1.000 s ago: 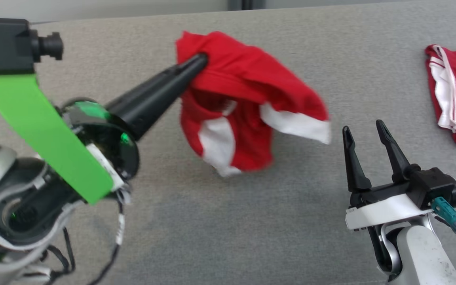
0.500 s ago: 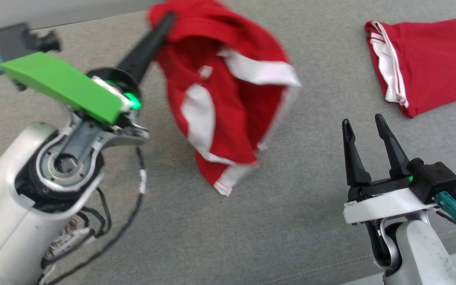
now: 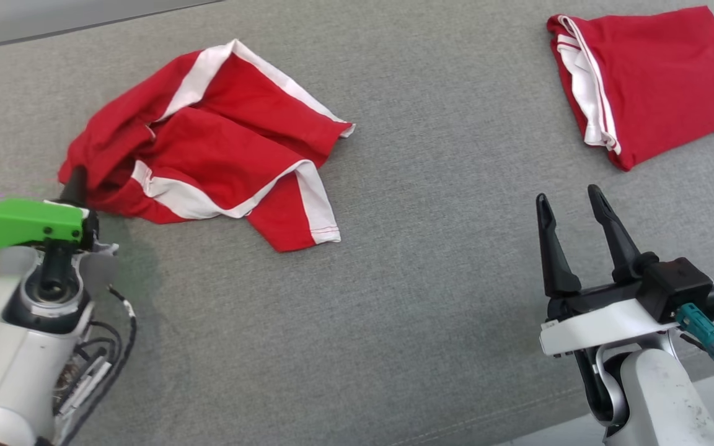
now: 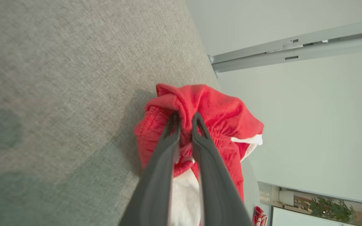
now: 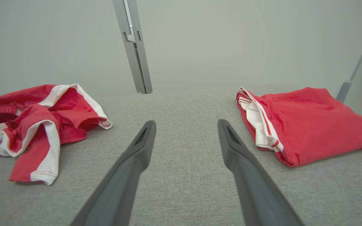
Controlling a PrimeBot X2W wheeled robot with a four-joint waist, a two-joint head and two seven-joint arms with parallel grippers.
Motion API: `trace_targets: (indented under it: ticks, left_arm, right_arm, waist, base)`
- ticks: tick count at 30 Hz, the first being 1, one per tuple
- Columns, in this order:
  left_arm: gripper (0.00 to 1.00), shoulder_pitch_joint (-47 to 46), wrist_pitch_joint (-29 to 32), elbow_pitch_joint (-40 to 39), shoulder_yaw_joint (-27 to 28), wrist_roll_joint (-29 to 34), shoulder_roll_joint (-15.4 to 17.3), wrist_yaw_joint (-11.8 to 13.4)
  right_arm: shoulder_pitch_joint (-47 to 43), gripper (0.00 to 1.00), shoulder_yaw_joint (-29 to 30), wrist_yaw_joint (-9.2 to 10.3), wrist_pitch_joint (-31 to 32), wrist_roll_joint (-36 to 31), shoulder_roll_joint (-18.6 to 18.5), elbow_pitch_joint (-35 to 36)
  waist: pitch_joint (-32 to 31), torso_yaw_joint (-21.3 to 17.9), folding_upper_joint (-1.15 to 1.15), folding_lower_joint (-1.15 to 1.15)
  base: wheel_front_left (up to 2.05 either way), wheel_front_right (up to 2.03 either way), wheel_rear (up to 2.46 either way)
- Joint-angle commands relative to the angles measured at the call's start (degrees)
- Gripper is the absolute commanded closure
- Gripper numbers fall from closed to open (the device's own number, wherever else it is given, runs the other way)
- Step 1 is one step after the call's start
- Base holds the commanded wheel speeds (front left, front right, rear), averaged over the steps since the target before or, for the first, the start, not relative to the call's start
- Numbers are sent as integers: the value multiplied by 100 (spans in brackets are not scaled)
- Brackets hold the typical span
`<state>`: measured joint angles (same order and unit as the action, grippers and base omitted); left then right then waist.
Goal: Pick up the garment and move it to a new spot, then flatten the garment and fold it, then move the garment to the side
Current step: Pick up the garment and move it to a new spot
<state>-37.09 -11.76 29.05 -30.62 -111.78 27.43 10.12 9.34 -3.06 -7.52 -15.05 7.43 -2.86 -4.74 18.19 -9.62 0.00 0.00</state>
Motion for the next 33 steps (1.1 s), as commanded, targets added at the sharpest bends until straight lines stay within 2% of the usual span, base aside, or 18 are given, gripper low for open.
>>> trace_targets:
  ticks: [1,5,8,9,11,14,18,21,25,29,33]
  left_arm:
    - [0,29,-40,125,-45,98,-84,-123]
    - [0,-85,-202,438,-510,901,-133,-490]
    - [0,-109,-330,514,-844,1970,-16,-672]
    - [0,-94,-347,497,-753,2317,-4,-693]
    - [0,46,-344,293,-339,3340,-30,-694]
    - [0,723,-331,-348,432,4835,-334,-537]
    - [0,1733,-334,-1295,1319,6132,-781,-460]
    - [0,2480,-333,-1790,1779,6794,-1158,-508]
    - [0,3277,-335,-2281,2264,7613,-1593,-690]
    - [0,3886,-335,-2610,2651,8522,-1911,-922]
    - [0,4370,-335,-2733,2981,9174,-2201,-1164]
  right_arm:
    - [-66,0,2,7,-17,-54,-8,-15]
    - [-91,0,15,7,-17,-180,-8,-60]
    - [-151,0,42,7,-17,-239,-8,-82]
    - [-188,0,60,7,-17,-244,-8,-79]
    - [-250,0,94,7,-17,-277,-7,-57]
    - [-353,0,145,7,-17,-311,-8,-10]
    - [-487,0,176,7,-17,-366,-7,33]
    - [-613,0,242,7,-17,-421,-8,53]
    - [-778,0,351,7,-17,-484,-8,62]
    - [-906,0,420,7,-17,-469,-7,8]
    - [-1063,0,521,7,-17,-396,-8,-104]
  waist:
    - [-119,159,0,0]
    - [-324,342,0,0]
    - [-524,455,0,0]
    - [-586,490,0,0]
    - [-692,564,0,0]
    - [-862,665,0,0]
    - [-1065,785,0,0]
    - [-1214,895,0,0]
    - [-1370,1059,0,0]
    - [-1478,1185,0,0]
    - [-1626,1299,0,0]
  base:
    - [0,0,0]
    - [0,0,0]
    - [0,0,0]
    - [0,0,0]
    - [0,0,0]
    - [0,0,0]
    - [0,0,0]
    - [0,0,0]
    - [0,0,0]
    - [0,0,0]
    - [0,0,0]
